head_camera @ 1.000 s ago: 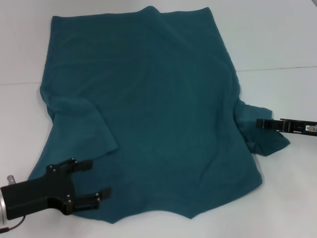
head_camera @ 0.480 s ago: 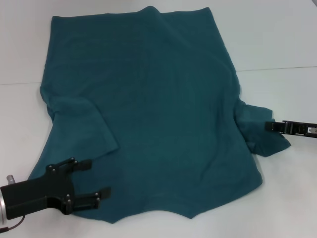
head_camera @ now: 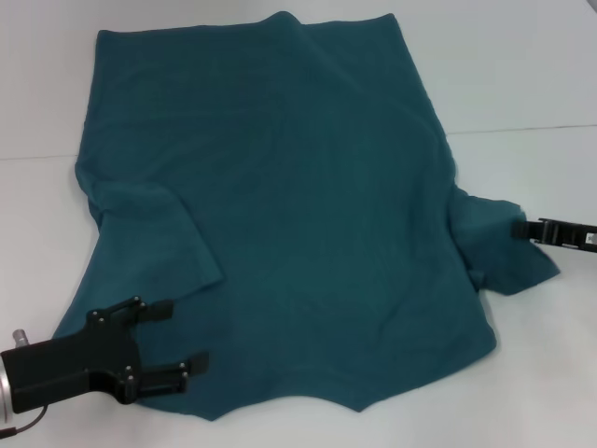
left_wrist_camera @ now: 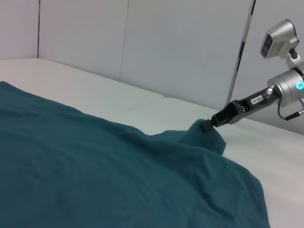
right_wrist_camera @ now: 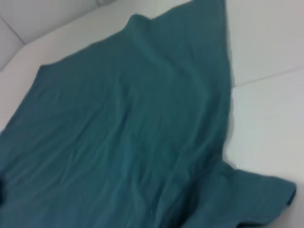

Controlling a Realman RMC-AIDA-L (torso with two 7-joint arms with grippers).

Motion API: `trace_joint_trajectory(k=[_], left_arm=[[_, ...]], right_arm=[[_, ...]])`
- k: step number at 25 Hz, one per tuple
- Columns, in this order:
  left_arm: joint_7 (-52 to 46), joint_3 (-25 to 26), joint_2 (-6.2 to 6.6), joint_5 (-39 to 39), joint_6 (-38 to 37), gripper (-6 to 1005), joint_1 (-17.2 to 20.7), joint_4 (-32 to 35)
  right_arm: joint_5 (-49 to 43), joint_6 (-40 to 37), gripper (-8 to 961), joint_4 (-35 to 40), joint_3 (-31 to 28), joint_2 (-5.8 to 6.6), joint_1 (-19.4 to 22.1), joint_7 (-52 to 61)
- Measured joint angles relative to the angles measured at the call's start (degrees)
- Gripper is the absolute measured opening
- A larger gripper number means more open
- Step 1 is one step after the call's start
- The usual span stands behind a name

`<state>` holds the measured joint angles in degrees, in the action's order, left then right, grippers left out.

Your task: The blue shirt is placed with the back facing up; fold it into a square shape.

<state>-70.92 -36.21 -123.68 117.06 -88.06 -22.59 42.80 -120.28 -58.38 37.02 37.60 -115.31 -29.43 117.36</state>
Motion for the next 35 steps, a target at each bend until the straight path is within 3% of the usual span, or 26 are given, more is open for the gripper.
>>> trace_joint_trajectory(k=[9, 22, 28, 35], left_arm=[[-1.0, 0.0, -0.12, 0.0, -0.49, 934, 0.2, 0.0], [-1.48, 0.0, -0.25, -0.42, -0.72, 934, 0.35, -0.34], [-1.49, 0.0, -0.25, -0.43, -0.79, 934, 0.11, -0.55], [-1.5, -0.01, -0.25, -0.43, -0.74, 933, -0.03, -0.56]], right_arm=[[2.2, -2.07, 8, 0.37, -4.08, 1.62, 0.89, -0.62], [1.8, -2.14, 8, 1.66, -4.2, 3.4, 1.49, 0.44], [1.82, -2.8, 12, 2.36, -3.98, 3.35, 0.89, 0.48], [1.91, -9.08, 17, 3.8, -2.7, 1.84, -2.33, 0.0]])
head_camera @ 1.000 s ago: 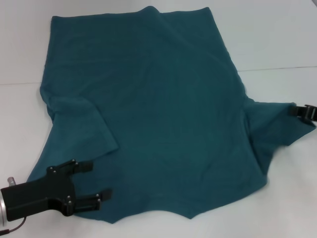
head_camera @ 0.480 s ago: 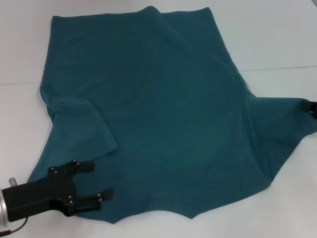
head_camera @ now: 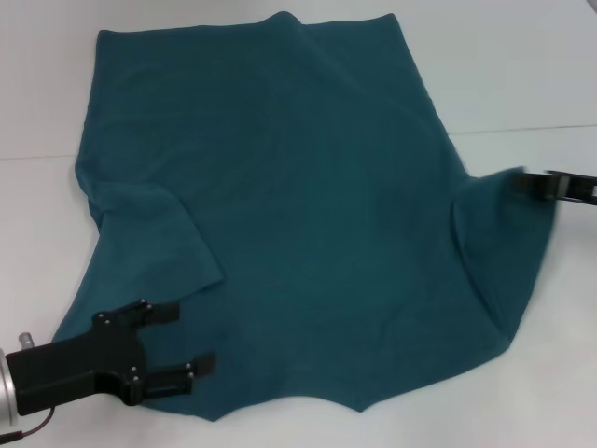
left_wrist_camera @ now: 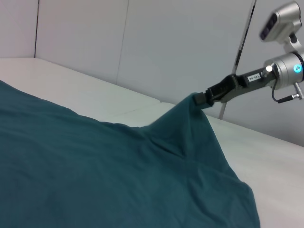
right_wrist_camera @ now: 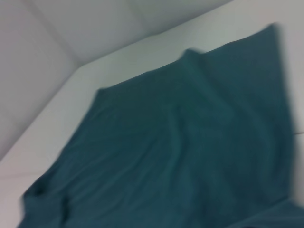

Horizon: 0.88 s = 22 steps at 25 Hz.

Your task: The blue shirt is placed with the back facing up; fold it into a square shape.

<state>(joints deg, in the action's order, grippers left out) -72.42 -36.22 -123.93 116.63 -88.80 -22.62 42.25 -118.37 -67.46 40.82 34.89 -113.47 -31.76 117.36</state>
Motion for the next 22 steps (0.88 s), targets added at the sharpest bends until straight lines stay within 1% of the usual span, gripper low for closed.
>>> trace_joint_trajectory(k=[3, 7, 11, 14, 15, 20, 22], left_arm=[[0.0, 0.0, 0.0, 0.12, 0.38, 933, 0.0, 0.0], [0.0, 0.07, 0.0, 0.25, 0.65, 933, 0.02, 0.02], [0.0, 0.32, 0.0, 0.28, 0.83, 933, 0.03, 0.03], [0.0, 0.39, 0.0, 0.23, 0.99, 933, -0.03, 0.03], [0.0, 0.37, 0.0, 0.23, 1.13, 933, -0.11, 0.03], [-0.13, 0.15, 0.01, 0.33, 1.51, 933, -0.5, 0.01], [-0.26, 0.1, 0.01, 0.37, 1.61, 933, -0.68, -0.01]], right_arm=[[-0.05, -1.95, 18, 0.01, 3.74, -0.7, -2.22, -0.07], [-0.5, -2.07, 21, 0.06, 8.18, -1.79, -4.81, -0.09], [-0.6, -1.7, 119, 0.08, 10.25, -2.55, -5.84, -0.08], [-0.63, -0.85, 192, 0.08, 10.78, -2.62, -5.82, 0.08], [-0.63, -0.6, 216, 0.08, 10.72, -2.55, -5.68, 0.18], [-1.38, 1.08, 464, -0.27, 10.4, -1.65, -4.51, 2.4], [-2.65, 2.68, 536, -0.35, 10.36, -1.26, -4.08, 5.35]])
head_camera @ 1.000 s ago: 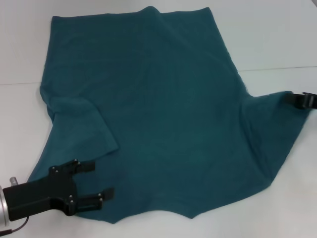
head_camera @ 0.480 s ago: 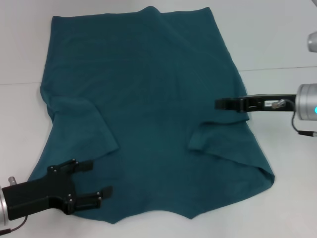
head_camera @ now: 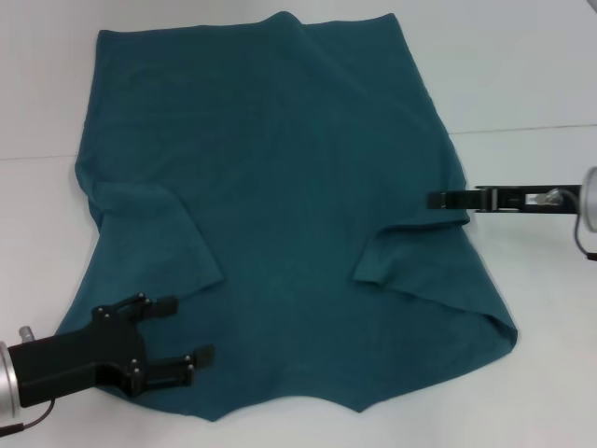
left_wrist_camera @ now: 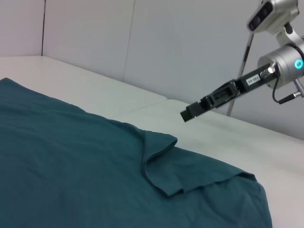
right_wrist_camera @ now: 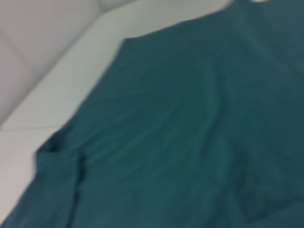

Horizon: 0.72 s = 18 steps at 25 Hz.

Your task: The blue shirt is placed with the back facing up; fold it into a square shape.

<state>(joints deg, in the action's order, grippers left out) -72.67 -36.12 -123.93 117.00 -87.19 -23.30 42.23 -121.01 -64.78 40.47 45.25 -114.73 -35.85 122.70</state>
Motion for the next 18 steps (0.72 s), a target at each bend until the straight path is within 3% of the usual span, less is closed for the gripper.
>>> trace_joint_trajectory(k=[5, 9, 14, 18], left_arm=[[-0.22, -0.05, 0.0, 0.02, 0.09, 933, -0.23, -0.04], [-0.17, -0.09, 0.0, 0.05, 0.1, 933, -0.34, -0.05], [0.0, -0.09, 0.01, 0.07, 0.1, 933, -0.35, -0.13], [0.05, -0.09, 0.13, 0.1, 0.1, 933, -0.49, -0.14]], right_arm=[[-2.79, 2.95, 723, -1.32, -0.04, 1.22, 0.32, 7.07], [-6.54, 5.92, 898, -2.25, 0.05, 1.42, -0.2, 12.14], [-7.49, 9.38, 919, -4.61, 0.05, 1.04, -1.07, 13.18], [-7.25, 12.21, 936, -4.77, 0.0, -0.05, -1.19, 12.92]])
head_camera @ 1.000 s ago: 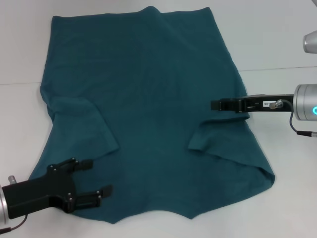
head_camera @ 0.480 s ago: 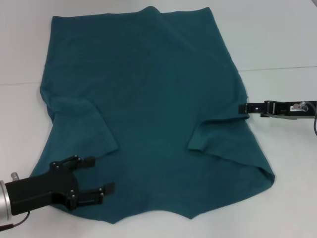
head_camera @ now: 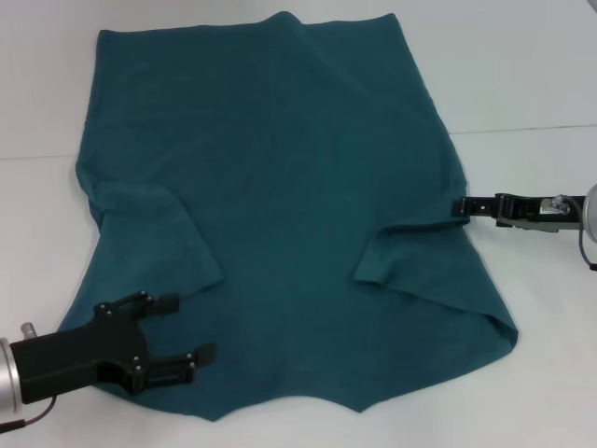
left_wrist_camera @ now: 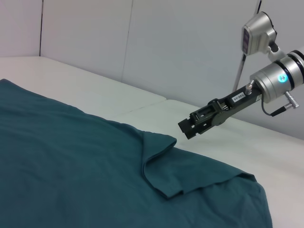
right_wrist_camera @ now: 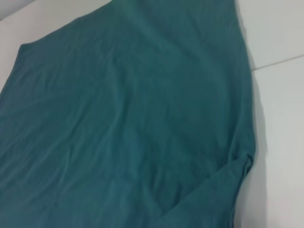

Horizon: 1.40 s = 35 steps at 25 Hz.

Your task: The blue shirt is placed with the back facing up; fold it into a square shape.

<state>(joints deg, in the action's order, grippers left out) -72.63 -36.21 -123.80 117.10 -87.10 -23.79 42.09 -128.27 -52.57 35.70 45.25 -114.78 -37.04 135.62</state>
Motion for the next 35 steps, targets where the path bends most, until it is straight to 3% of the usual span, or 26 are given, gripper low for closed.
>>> trace_joint_trajectory(k=[5, 15, 21, 32, 35], left_arm=[[0.03, 0.0, 0.04, 0.06, 0.31, 933, -0.12, 0.06], [0.02, 0.0, 0.21, 0.14, 0.54, 933, -0.12, 0.26], [0.04, 0.0, 0.23, 0.14, 0.61, 933, -0.11, 0.37], [0.01, 0.0, 0.23, 0.14, 0.62, 933, -0.11, 0.46], [-0.01, 0.0, 0.23, 0.14, 0.62, 933, -0.11, 0.46]], right_arm=[[0.19, 3.55, 941, -1.12, -0.04, -1.3, -0.71, -0.11], [0.16, 6.9, 910, -3.8, 0.4, -2.51, -3.58, -0.36], [-0.14, 7.04, 731, -3.94, 0.44, -2.5, -3.81, -0.06], [-0.24, 7.05, 496, -3.98, 0.54, -2.23, -3.52, -0.39], [-0.16, 7.05, 352, -3.99, 0.51, -2.22, -3.38, -0.52]])
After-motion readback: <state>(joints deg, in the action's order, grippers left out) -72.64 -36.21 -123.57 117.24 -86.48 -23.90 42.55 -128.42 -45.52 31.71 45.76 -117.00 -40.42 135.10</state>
